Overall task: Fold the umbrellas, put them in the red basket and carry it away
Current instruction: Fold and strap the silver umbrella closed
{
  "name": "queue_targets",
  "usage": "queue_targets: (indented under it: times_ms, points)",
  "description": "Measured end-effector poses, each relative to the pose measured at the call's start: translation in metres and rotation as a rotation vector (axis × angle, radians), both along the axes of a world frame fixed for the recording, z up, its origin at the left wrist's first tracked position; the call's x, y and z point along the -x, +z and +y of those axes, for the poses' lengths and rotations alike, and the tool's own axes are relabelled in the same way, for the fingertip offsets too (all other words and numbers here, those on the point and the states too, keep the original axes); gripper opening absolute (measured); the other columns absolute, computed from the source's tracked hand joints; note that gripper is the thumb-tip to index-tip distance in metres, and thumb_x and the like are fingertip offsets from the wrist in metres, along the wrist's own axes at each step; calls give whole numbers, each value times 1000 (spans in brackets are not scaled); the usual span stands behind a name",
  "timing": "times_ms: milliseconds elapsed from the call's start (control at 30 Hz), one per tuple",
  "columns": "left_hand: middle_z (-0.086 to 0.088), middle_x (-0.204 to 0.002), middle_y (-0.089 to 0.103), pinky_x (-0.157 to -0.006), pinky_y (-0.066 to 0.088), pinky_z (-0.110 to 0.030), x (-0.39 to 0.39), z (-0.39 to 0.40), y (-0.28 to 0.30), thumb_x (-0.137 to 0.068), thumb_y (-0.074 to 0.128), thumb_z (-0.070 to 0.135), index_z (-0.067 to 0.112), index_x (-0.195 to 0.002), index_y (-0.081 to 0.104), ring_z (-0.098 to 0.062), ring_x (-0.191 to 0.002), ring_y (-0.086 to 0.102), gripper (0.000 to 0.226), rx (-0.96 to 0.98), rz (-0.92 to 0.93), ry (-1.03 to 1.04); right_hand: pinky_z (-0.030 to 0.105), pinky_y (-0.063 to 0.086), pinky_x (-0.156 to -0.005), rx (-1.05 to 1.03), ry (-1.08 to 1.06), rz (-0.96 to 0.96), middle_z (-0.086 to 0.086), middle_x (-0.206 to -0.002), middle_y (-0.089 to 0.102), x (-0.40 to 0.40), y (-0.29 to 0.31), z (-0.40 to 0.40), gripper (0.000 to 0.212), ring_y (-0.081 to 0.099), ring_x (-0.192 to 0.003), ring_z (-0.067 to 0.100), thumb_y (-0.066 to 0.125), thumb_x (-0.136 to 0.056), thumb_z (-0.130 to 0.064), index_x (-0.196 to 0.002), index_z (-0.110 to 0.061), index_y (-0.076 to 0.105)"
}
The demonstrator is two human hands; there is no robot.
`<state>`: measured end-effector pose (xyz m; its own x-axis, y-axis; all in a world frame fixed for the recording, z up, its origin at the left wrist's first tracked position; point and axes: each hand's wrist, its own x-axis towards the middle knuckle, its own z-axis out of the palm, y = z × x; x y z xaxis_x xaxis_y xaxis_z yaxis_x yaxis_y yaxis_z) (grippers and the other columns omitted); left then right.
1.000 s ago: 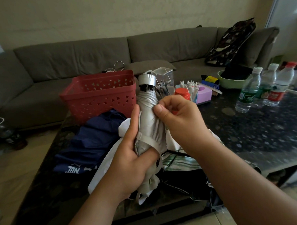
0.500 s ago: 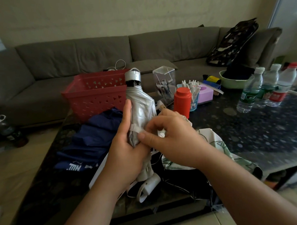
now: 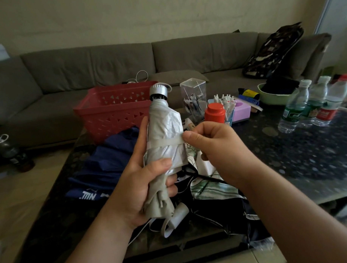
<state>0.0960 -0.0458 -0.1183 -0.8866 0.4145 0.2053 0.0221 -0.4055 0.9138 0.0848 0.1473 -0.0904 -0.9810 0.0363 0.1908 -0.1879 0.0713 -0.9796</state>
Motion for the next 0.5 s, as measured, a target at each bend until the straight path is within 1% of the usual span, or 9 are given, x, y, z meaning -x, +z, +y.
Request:
queue_targets:
  times_ms: [100,167,200,233,300,367,400,433,500]
  points:
    - [-7,-121,68,-53,42,-26,-3,6,0,-80,68,11,68,-144,44,-12,-59,49,89,-125,-5,-154,31,33,-53,59,5,-14,1,-60,44,2,-11,-12,39,37,-54,17,81,-75,-49,-72,-17,60]
    - [-1,-130,68,-52,44,-24,-5,7,1,-83,66,11,65,-146,44,-10,-59,51,86,-172,-9,-203,29,40,-56,195,75,-65,1,-62,50,2,-17,-19,40,43,-54,11,80,-70,-49,-78,-15,60]
    - [0,-130,68,-52,45,-22,-5,7,2,-85,67,9,63,-149,42,-9,-59,53,87,-193,-13,-227,31,45,-61,245,110,-81,3,-65,55,3,-19,-21,40,49,-57,12,80,-70,-48,-80,-14,62]
    - [-1,-128,68,-53,47,-22,-4,7,1,-86,70,7,59,-154,37,-9,-61,55,91,-219,-22,-256,36,49,-68,269,142,-88,8,-71,60,3,-21,-22,40,55,-63,17,82,-71,-48,-84,-14,66]
    - [-5,-116,69,-55,52,-24,-3,5,-1,-90,74,8,44,-165,16,-10,-64,59,102,-284,-81,-333,49,55,-80,292,212,-74,18,-87,70,4,-24,-23,45,65,-80,30,84,-72,-51,-96,-15,73]
    - [-9,-104,68,-60,54,-26,-5,3,-3,-97,65,5,25,-167,-4,-13,-69,62,100,-343,-181,-424,52,58,-89,332,305,-40,21,-101,75,5,-25,-22,53,70,-94,35,82,-73,-52,-106,-12,76]
    - [-10,-99,67,-62,53,-26,-7,4,-2,-99,60,5,17,-165,-3,-15,-72,64,92,-356,-201,-480,48,59,-89,347,361,-16,20,-103,75,6,-25,-21,54,71,-96,34,83,-75,-53,-107,-10,76]
    - [-10,-96,67,-63,52,-25,-8,4,-1,-100,58,5,13,-159,7,-15,-74,65,78,-348,-189,-521,43,61,-88,356,415,0,17,-103,76,6,-24,-20,53,73,-95,30,83,-77,-52,-106,-9,77]
    - [-7,-95,68,-63,47,-23,-13,5,4,-100,59,9,13,-147,19,-12,-76,65,62,-316,-167,-588,36,62,-85,363,510,4,11,-100,77,4,-21,-19,46,74,-92,24,80,-76,-51,-102,-12,78]
